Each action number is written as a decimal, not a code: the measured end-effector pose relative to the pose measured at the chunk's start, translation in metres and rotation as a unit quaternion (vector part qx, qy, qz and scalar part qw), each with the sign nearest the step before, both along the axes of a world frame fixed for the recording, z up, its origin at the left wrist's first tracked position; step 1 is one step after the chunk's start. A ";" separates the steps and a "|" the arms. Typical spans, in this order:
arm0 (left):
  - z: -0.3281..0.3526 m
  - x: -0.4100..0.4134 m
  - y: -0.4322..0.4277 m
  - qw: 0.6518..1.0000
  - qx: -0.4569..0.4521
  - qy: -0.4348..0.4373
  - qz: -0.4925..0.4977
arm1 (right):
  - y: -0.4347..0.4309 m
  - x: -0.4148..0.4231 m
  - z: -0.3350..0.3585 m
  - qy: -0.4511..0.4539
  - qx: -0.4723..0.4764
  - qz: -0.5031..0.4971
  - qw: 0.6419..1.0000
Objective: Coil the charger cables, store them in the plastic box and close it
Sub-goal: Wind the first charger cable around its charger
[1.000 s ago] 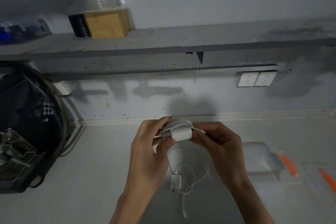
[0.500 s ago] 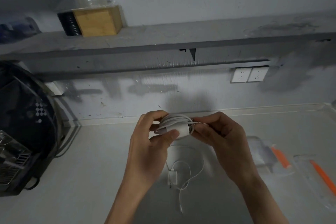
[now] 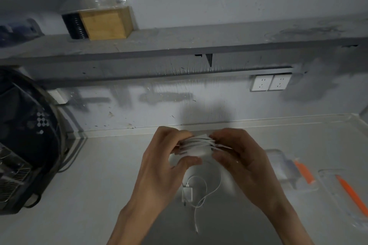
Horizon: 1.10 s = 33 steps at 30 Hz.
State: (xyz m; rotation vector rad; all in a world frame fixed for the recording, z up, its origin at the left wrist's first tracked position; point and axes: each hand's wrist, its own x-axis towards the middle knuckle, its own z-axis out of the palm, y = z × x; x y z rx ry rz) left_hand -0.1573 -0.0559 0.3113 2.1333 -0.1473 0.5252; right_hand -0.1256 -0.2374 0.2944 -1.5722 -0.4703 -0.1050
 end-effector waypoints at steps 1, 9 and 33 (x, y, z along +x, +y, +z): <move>0.000 -0.002 0.001 1.000 0.016 -0.019 0.001 | 0.000 -0.002 0.000 -0.024 -0.023 -0.006 0.999; -0.012 -0.010 -0.008 0.997 -0.026 -0.052 0.052 | 0.007 -0.009 -0.004 -0.009 0.096 -0.089 0.991; -0.091 0.077 -0.163 0.905 -0.384 0.183 -0.027 | -0.118 0.048 -0.083 0.227 0.080 -0.075 0.968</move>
